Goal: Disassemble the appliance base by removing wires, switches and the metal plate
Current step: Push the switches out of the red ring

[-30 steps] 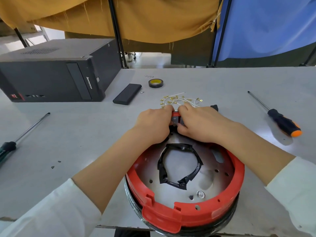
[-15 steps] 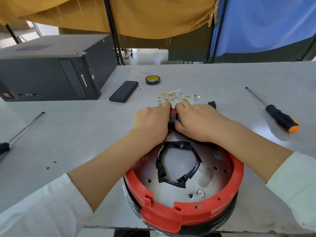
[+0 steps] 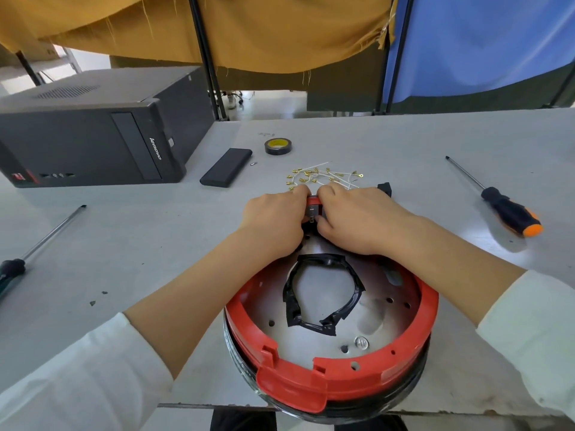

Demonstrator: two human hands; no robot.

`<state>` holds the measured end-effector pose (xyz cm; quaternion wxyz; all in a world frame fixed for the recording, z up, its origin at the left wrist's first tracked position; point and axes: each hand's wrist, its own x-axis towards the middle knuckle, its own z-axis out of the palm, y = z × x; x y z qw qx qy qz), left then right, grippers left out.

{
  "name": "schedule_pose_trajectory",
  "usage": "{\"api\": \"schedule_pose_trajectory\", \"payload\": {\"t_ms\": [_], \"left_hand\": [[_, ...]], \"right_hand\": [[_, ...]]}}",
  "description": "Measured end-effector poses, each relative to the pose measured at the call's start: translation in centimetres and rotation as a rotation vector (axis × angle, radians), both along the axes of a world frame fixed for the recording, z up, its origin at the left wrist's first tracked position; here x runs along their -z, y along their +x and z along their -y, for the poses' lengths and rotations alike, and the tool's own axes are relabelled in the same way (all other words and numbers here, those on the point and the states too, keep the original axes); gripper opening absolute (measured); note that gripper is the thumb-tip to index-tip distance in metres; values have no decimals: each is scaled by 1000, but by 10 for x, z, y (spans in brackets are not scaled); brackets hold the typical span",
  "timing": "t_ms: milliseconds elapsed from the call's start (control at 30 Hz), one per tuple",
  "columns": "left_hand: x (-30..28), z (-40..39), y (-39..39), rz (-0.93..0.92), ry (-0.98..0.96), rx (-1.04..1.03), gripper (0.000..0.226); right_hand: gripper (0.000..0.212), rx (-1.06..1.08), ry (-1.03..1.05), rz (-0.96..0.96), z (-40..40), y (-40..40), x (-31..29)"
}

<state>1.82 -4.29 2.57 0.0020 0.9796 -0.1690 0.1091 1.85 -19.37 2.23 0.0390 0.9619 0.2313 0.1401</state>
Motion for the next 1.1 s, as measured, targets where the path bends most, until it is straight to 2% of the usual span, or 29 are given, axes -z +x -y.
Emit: {"api": "schedule_pose_trajectory", "payload": {"t_ms": [333,700,1100], "left_hand": [[4,7,-2,78,90,-33,30],[5,12,-5,83,79,-97,32],[2,0,2,2,-74,26,30]], "right_hand": [[31,-2,-30,63,-1,1,3],[33,51,-46,-45,-2,3,-1],[32,21,12,-22,3,1,-2]]}}
